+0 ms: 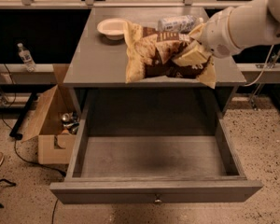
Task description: Pick brown chip bag from top drawer and place on counter
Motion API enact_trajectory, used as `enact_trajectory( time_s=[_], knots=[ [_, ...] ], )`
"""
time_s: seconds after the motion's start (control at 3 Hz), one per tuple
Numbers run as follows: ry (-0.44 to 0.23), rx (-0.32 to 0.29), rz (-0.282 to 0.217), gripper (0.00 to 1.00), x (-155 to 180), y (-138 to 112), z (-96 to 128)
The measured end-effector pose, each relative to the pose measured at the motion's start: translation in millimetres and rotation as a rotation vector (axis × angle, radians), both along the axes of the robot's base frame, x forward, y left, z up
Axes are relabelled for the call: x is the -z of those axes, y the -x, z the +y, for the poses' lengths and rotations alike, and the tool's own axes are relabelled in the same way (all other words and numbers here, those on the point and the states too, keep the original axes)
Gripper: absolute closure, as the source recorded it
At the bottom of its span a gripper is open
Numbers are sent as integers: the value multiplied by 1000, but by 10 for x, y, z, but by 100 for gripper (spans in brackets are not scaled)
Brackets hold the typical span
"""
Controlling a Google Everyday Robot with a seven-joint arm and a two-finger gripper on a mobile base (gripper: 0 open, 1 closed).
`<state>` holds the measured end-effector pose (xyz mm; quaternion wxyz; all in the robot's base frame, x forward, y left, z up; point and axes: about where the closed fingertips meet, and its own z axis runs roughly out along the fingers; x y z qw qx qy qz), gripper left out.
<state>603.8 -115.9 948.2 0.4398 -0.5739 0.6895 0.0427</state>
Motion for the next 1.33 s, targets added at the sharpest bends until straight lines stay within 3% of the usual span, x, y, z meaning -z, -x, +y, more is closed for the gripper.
enact_trajectory(
  time_s=[0.33,0.67,1.33],
  knots=[
    [-50,89,28,100,3,-551,252],
    [-121,82,53,100,62,-836,500],
    [-91,64,47,100,71,-1075,772]
  ],
)
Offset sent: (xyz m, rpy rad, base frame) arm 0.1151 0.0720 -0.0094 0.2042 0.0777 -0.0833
